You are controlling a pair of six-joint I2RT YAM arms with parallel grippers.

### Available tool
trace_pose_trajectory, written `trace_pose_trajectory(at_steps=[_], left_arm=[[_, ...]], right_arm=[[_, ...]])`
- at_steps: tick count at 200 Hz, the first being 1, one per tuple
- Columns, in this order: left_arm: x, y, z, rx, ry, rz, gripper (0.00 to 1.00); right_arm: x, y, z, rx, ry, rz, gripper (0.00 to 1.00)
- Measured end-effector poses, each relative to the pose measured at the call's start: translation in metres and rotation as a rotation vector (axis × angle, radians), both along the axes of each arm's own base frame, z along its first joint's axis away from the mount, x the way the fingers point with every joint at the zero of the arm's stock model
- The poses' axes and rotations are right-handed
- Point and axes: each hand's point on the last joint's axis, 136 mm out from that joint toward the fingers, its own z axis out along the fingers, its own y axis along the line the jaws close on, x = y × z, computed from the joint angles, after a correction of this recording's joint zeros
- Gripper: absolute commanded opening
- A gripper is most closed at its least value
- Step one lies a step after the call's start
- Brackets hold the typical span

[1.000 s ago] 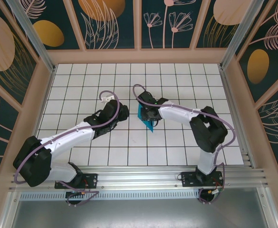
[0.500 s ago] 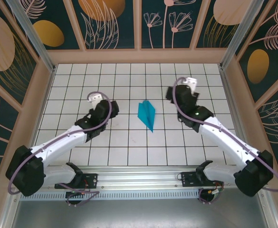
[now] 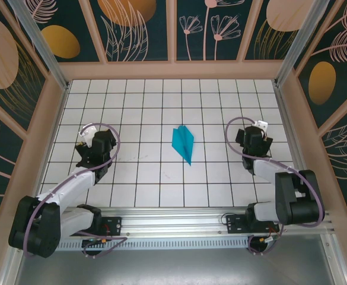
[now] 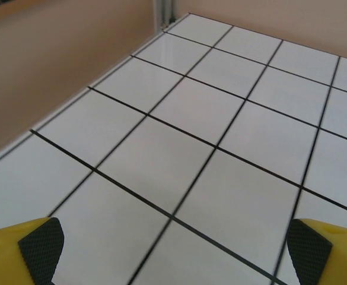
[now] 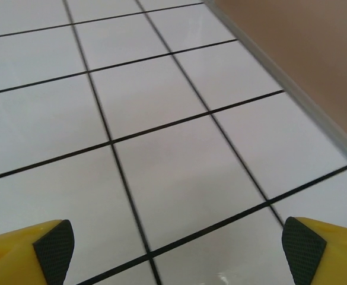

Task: Fold a paper plane with a square sheet of paper (pick it up from the middle)
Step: Reset both arms

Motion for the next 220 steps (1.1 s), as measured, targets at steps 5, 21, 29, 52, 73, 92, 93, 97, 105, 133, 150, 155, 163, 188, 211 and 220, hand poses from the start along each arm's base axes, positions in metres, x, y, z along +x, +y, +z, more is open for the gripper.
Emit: trace_pose_trajectory(at_steps=[5,21,29,52,73,92,93,97,105,133,150,155,163,188,211,220], left_arm=[[0.001,0.004,0.002,0.015,-0.005,0.005,0.98],[0.006,0.011,0.004,0.053,-0.020,0.007,0.98],[0.009,0.014,0.001,0.076,-0.016,0.006,0.99],[0.014,0.019,-0.016,0.131,0.008,-0.011,0.99],[0.012,0.019,-0.033,0.160,0.019,-0.050,0.99],[0.015,0.018,-0.030,0.164,-0.030,-0.074,0.98],[0.015,0.018,-0.030,0.163,-0.032,-0.075,0.98],[0.017,0.017,-0.027,0.162,-0.050,-0.078,0.99],[0.020,0.016,-0.021,0.157,-0.085,-0.088,0.98],[0.033,0.010,-0.012,0.164,-0.143,-0.136,0.98],[0.040,0.005,-0.010,0.177,-0.170,-0.179,0.99],[0.041,0.005,-0.009,0.174,-0.187,-0.183,0.99],[0.041,0.008,-0.010,0.168,-0.200,-0.188,0.98],[0.035,0.024,-0.017,0.144,-0.232,-0.184,0.98],[0.032,0.026,-0.021,0.126,-0.238,-0.198,0.99],[0.033,0.024,-0.019,0.122,-0.247,-0.209,0.98]], right_arm=[[0.001,0.003,-0.001,0.004,-0.014,0.019,0.93],[0.008,0.008,-0.002,0.012,-0.065,0.071,0.92],[0.013,0.009,0.000,0.012,-0.089,0.090,0.92],[0.025,0.012,0.001,0.027,-0.141,0.139,0.89],[0.024,0.006,0.008,0.057,-0.206,0.169,0.90],[0.009,0.005,0.004,0.061,-0.249,0.181,0.91],[0.008,0.005,0.003,0.062,-0.247,0.182,0.91],[0.006,0.007,0.001,0.065,-0.242,0.189,0.92],[0.005,0.009,-0.002,0.070,-0.236,0.200,0.98],[0.008,0.012,0.009,0.073,-0.284,0.220,0.99],[0.009,0.013,0.013,0.072,-0.300,0.225,0.99],[0.009,0.013,0.013,0.073,-0.303,0.226,0.99],[0.010,0.013,0.014,0.073,-0.306,0.227,0.99],[0.010,0.014,0.015,0.074,-0.308,0.231,0.99],[0.010,0.014,0.016,0.074,-0.312,0.235,0.99],[0.010,0.015,0.016,0.075,-0.313,0.237,0.99]])
